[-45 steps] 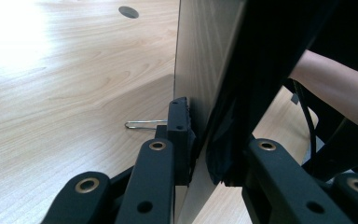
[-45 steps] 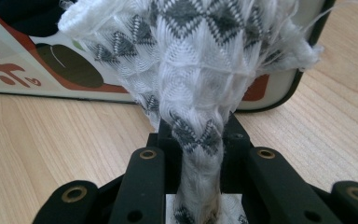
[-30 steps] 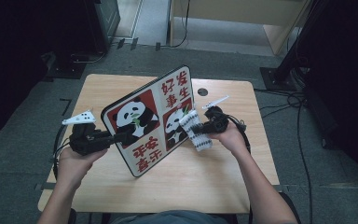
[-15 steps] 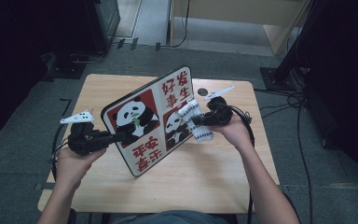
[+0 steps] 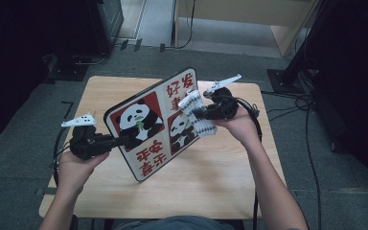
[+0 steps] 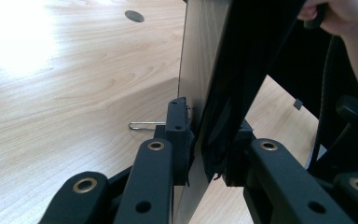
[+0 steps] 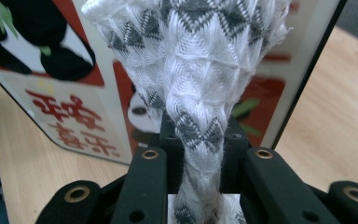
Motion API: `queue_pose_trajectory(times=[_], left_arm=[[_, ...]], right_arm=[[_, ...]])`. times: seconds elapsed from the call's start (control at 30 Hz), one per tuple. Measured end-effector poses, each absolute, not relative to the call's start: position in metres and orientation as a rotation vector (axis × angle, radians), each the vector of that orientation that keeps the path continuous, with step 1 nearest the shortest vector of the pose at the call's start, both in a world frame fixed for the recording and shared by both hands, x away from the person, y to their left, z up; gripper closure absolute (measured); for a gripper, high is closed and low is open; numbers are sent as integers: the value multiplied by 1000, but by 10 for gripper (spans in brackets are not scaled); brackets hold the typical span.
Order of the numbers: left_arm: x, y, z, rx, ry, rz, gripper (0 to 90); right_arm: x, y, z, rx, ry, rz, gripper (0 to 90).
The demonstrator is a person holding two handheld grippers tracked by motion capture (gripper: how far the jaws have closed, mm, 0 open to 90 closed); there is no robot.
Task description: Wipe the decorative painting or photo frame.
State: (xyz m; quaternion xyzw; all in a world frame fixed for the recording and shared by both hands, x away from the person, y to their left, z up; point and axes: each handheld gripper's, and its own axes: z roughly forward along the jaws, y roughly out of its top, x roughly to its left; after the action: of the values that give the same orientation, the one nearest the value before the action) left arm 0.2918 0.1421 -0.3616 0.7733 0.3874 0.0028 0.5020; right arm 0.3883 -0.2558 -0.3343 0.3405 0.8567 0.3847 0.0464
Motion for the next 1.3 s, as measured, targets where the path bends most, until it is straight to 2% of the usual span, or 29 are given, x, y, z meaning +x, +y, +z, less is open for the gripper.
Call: queue_pose_trajectory(times=[0.5,0.83,1.07,1.3], left_arm=[[292,143,-362,1859,934,-2,775],[293,144,-363,1856,926,-10,777],[293,144,-363,1857,918,-9,779],[294,145,-363,1857,915,-12,779]], right_arm=[[405,-227,-255,908,2564,1183,776],[413,-202,-223,841,2530,1192,775],[416,-186,-225,814,2561,1156,775],[418,-190,-233,836,2578,1135,775]])
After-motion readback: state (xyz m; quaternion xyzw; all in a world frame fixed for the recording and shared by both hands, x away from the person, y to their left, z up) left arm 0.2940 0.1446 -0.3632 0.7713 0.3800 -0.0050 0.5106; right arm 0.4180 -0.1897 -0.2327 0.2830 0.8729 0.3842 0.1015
